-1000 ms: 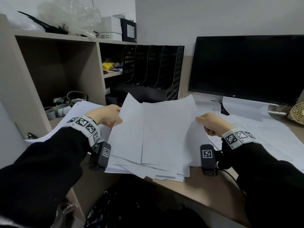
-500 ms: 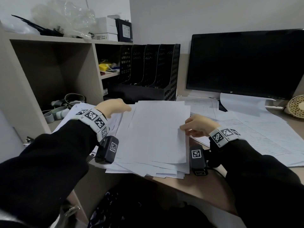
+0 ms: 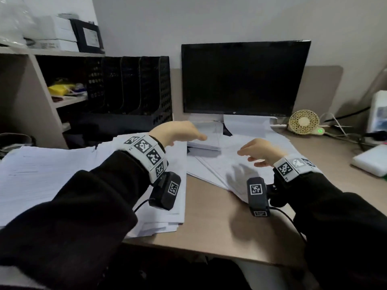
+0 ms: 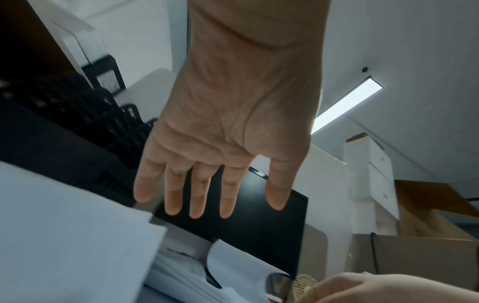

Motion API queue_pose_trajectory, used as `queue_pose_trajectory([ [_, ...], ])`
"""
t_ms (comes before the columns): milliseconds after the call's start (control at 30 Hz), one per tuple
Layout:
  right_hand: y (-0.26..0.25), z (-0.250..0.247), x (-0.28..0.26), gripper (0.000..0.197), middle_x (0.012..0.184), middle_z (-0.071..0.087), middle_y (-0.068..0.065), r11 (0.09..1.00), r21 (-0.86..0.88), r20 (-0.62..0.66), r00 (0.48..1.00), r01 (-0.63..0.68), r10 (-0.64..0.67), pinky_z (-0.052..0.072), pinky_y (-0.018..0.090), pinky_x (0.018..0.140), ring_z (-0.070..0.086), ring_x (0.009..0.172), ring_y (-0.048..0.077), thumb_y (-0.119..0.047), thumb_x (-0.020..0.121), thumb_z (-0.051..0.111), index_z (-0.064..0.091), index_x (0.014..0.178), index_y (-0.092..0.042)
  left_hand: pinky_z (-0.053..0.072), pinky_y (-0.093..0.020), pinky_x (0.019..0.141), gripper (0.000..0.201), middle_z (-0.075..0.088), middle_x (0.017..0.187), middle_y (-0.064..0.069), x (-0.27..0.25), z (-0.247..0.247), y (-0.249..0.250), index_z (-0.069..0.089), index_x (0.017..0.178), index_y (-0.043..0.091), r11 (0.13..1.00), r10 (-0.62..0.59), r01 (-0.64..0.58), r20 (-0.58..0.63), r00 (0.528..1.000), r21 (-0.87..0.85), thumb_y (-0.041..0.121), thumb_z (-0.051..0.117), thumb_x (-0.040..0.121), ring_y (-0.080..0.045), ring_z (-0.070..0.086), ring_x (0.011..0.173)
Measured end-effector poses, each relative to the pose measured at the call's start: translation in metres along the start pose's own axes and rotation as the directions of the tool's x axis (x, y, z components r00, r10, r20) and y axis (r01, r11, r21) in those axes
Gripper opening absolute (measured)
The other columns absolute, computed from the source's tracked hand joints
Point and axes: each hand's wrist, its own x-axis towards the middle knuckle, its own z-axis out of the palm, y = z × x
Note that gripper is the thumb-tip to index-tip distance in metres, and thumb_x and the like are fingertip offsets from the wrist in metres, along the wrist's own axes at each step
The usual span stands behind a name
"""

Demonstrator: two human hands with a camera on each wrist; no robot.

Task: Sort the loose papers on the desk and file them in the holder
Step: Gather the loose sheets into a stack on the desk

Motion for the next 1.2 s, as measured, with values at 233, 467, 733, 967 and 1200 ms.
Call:
queue_pose_trajectory([
  [233,0.059,-0.056,-0.001,0.038,0.093,0.058,0.009,0.957,-0.203,-0.14,0.974,-0.206,0.18,0.038,0.027,0.065,0.052,0.078,0.021,-0.027,0.089,0.063,0.061,0.114,0.002,0.041,-0.045,0.105,0.055,0.043,0.147,0.001,0.015,0.051,0.065,0.041,0.143,0.022,0.98,0.111,-0.165,0.375,0.92,0.114,0.048,0.049,0.095,-0.022,0.045,0.131],
  [467,0.098,-0.072,0.003,0.042,0.104,0.044,0.01,0.948,-0.1,-0.135,0.948,-0.302,0.288,0.038,0.028,0.08,0.042,0.093,0.021,-0.006,0.092,0.053,0.05,0.132,0.003,0.041,-0.033,0.066,0.066,0.041,0.147,-0.01,0.037,0.096,0.105,0.043,0.141,0.015,0.833,-0.008,-0.293,0.541,0.841,0.469,0.059,0.047,0.091,-0.032,0.038,0.134],
  [733,0.112,-0.089,0.011,0.009,0.075,0.053,0.015,0.916,0.174,-0.194,0.9,-0.361,0.391,0.047,0.035,0.079,0.056,0.09,0.028,-0.002,0.084,0.065,0.057,0.08,0.002,0.042,-0.038,0.079,0.068,0.027,0.155,-0.008,0.046,0.1,0.123,0.035,0.145,0.017,0.817,0.001,-0.312,0.54,0.842,0.484,0.057,0.05,0.091,-0.03,0.024,0.142],
  [967,0.104,-0.092,0.011,0.015,0.062,0.053,0.013,0.898,0.296,-0.194,0.9,-0.325,0.389,0.048,0.023,0.051,0.052,0.048,0.019,0.001,0.081,0.067,0.054,0.075,0.0,0.046,-0.047,0.099,0.07,0.033,0.153,0.002,0.048,0.083,0.114,0.028,0.149,0.028,0.909,0.077,-0.278,0.529,0.845,0.31,0.06,0.047,0.09,-0.025,0.038,0.137],
  [1200,0.045,-0.092,0.006,0.017,0.059,0.035,0.003,0.867,0.437,-0.443,0.896,0.238,-0.023,0.031,0.024,0.051,0.035,0.051,0.016,-0.001,0.08,0.056,0.051,0.066,-0.008,0.046,-0.05,0.1,0.084,0.031,0.153,0.005,0.054,0.068,0.116,0.021,0.151,0.025,0.96,0.27,-0.278,0.398,0.877,-0.039,0.066,0.052,0.084,-0.02,0.043,0.133],
])
